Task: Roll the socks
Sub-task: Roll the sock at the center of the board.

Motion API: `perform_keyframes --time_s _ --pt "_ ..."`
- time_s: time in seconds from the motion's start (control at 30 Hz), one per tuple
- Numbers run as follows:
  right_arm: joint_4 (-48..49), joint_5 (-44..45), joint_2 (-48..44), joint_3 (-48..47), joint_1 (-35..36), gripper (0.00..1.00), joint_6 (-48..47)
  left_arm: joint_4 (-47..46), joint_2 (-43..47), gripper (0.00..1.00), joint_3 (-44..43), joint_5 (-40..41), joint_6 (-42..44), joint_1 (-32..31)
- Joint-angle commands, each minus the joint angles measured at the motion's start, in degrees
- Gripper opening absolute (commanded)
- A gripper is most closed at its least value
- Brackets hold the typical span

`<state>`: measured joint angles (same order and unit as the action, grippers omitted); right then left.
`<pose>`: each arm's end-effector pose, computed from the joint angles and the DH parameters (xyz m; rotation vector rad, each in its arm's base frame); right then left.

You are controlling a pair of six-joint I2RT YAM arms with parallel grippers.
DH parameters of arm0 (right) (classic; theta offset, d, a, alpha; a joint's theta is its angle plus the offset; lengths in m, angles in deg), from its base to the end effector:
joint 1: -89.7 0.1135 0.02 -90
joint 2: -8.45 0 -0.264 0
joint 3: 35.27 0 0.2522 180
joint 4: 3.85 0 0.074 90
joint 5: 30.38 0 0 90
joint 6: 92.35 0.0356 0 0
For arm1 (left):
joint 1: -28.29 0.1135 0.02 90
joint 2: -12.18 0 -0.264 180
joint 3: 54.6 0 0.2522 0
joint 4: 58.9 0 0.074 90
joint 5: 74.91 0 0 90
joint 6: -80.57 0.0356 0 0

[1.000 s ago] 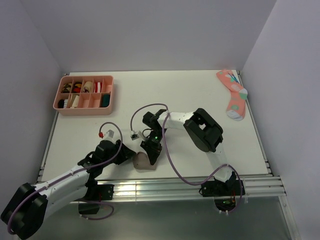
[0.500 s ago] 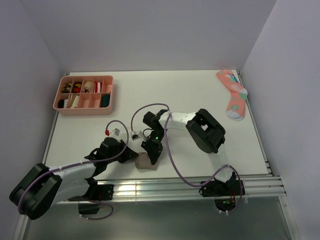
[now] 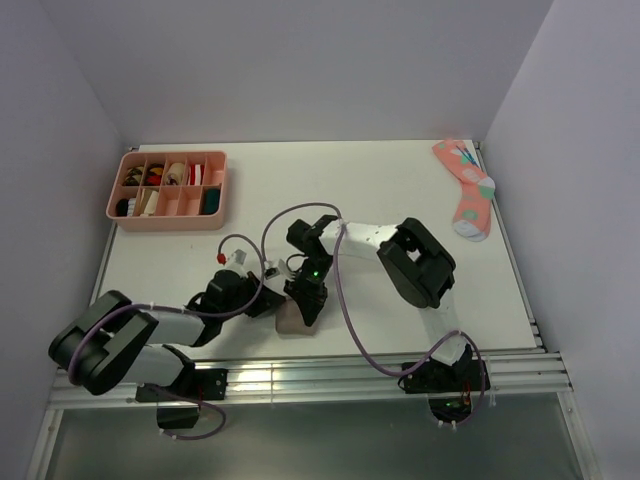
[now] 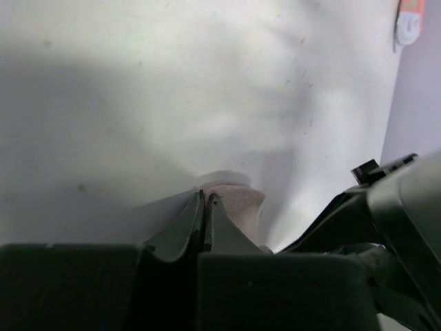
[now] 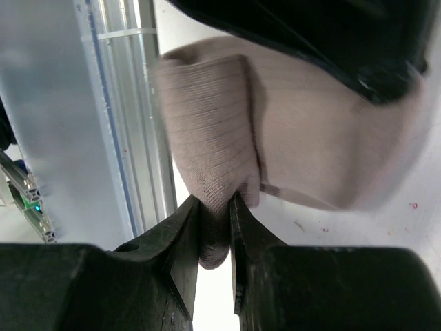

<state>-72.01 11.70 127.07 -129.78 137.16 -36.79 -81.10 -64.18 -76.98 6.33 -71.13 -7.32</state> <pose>0.2326 0.2925 0.1444 1.7898 -2.0997 -1.2119 0.1585 -0.1202 0.1086 -0.4323 2.3092 -1.1000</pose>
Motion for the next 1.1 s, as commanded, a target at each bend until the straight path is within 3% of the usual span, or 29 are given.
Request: perform_keyframes --time_s 0.0,0.13,0.83,0.9,1.0,1.07 --pt "-5.0 -2.9 -0.5 -3.4 -0.2 0.19 -4.8 -13.5 -4.0 0.0 -1.8 0.3 -1.3 0.0" --pt "-3.2 -2.0 -0.6 -4.2 0.0 0.2 -3.0 -18.5 -7.4 0.0 -2.2 -0.1 -1.9 -0.1" --pt "9.7 15.7 8.5 -4.9 -0.4 0.19 13.7 -20.8 -14.1 0.0 -3.5 -3.1 0.1 -1.1" --pt "9.8 17.1 9.0 -5.3 -0.4 0.19 14.3 -20.0 -13.4 0.04 -3.2 -2.8 0.3 -1.1" --pt "9.7 17.5 9.7 -5.7 -0.4 0.19 14.7 -17.7 -10.7 0.17 -2.6 -1.4 1.3 -1.1" --pt "9.2 17.9 10.3 -6.1 -0.3 0.19 14.9 -14.2 -8.6 0.31 -3.1 -0.3 2.2 -1.0"
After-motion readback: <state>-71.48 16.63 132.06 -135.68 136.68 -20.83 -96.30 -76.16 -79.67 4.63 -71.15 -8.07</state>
